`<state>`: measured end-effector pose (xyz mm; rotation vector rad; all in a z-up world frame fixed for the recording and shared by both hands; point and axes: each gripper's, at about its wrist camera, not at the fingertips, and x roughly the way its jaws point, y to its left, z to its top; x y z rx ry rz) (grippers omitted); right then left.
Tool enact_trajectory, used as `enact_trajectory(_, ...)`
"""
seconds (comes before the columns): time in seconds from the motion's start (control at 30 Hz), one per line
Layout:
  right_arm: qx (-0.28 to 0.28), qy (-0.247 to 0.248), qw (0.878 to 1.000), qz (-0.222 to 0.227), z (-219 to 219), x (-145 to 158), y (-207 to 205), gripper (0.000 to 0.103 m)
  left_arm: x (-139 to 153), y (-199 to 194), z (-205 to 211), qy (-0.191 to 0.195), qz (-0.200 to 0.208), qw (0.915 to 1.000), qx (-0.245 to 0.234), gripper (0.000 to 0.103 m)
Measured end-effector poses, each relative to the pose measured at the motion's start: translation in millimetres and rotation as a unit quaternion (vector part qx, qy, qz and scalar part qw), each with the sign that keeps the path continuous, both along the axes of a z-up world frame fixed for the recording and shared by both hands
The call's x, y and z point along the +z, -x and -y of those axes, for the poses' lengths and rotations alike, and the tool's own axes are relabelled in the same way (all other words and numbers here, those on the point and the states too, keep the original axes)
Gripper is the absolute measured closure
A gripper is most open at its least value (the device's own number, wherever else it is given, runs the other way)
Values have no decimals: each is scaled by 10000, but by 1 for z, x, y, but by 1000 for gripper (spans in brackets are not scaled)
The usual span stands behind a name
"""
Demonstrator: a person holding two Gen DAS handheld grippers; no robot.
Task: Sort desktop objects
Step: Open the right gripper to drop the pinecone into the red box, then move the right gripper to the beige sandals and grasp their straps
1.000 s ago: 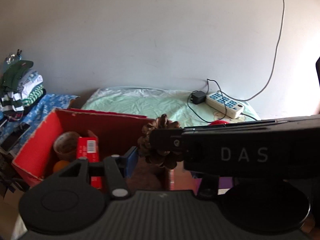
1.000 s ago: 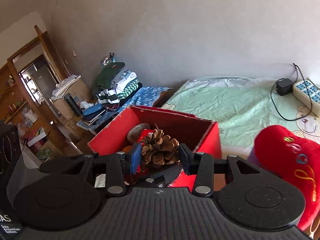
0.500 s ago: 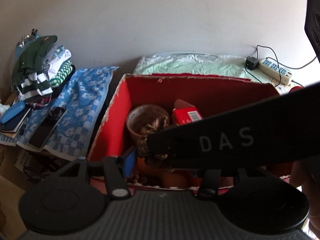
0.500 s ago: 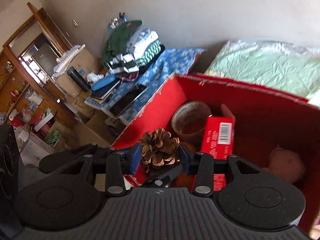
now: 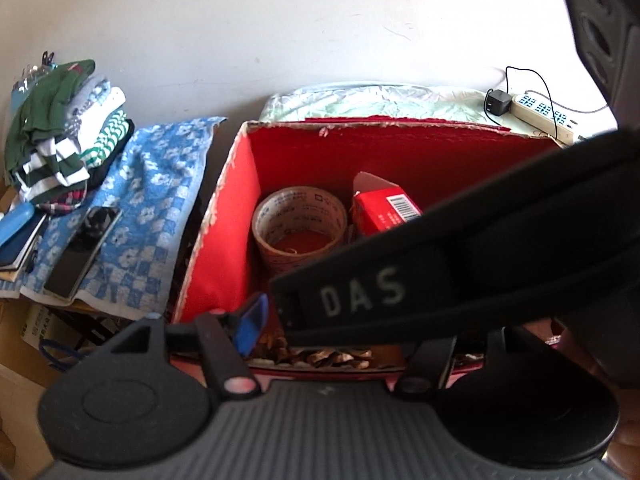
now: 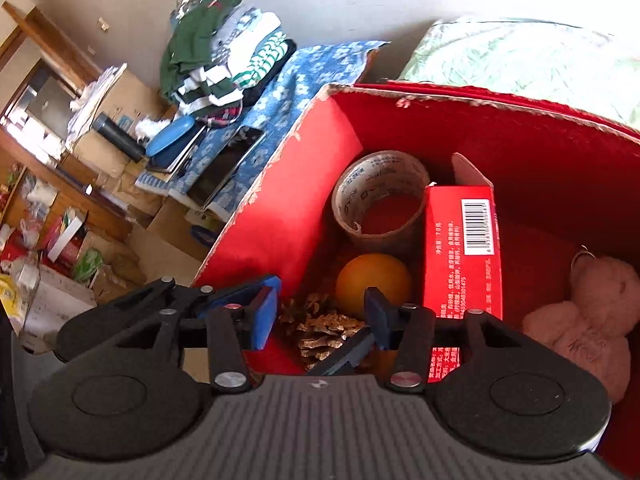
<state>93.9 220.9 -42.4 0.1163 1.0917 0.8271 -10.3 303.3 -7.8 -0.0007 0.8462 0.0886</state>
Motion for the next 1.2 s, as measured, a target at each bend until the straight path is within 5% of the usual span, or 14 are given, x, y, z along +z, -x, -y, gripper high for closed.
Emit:
enact_trajectory(0.17, -150, -418, 9990, 25, 18, 11, 10, 52, 15, 6, 7, 43, 206, 9997, -119, 33)
enact_trajectory(0.33, -573, -746, 9942, 525, 65, 39, 27, 52, 43, 14, 37, 2, 694, 9962, -532, 27)
enact_trajectory(0.47, -1184, -972, 9853, 756, 126, 52, 37, 52, 61, 17, 78, 241, 974, 9887, -1111, 25)
enact_trajectory(0.57, -1701, -977, 9774, 789, 176, 53, 44, 52, 70, 19, 117, 546, 1097, 9790, -1628, 12)
enact_trajectory(0.97, -3473, -195, 9346, 744, 381, 25, 64, 52, 19, 22, 324, 590, 263, 9475, -3131, 18)
enact_trajectory(1.2, -3601, 180, 9316, 458, 448, 0, 46, 45, -31, 7, 408, 356, -208, 9462, -3210, 18)
